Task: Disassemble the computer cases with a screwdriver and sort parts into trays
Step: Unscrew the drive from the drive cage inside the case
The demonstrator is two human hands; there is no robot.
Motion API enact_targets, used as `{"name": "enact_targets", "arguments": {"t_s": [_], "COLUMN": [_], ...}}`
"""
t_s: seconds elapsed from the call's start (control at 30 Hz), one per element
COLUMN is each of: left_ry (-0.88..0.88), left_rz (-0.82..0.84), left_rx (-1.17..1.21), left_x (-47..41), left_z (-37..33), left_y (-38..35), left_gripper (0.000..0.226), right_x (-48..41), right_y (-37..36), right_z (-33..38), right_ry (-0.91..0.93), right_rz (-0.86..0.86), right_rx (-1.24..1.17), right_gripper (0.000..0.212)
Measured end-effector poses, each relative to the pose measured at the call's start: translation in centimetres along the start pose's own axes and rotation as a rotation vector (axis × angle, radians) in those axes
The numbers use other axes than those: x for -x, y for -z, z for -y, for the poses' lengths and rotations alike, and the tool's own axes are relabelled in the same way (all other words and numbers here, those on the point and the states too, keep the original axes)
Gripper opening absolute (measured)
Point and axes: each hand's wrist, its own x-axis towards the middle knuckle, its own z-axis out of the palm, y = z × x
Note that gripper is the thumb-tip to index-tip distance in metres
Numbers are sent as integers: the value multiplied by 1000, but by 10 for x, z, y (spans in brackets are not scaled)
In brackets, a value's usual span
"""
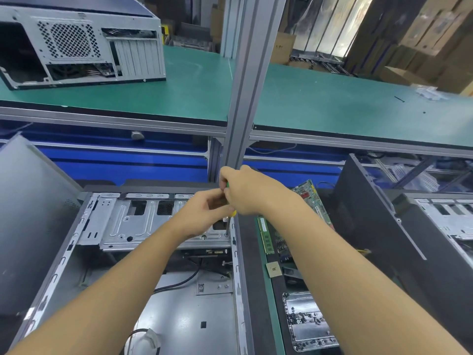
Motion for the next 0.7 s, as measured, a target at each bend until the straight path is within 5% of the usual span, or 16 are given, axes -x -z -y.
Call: {"name": "enact_targets", "arguments": {"t_s": [0.2,0.33,0.43,0.57,0.7], "left_ry": [-64,31,-24,-68,-17], "left_rz": [-94,-203,-142,38,13], "left_rx": [-157,-500,-487,-80,-198], "left_x": [-4,-12,-12,-3,-5], "left_z": [2,5,6,4,5], "left_y": [0,-2,-2,3,3], "left_gripper": [23,29,27,21,19], "right_x": [3,2,-2,-3,1], "right_y": [0,-6,-9,0,6], "right_z": [0,1,1,-4,-4], "right_ry": [-91,-264,-209,-112,-52], "right_rz": [-10,-130,-180,-18,61], "right_rx": [-96,27,-16,-153,-149], "right_gripper": [35,59,45,21,20]}}
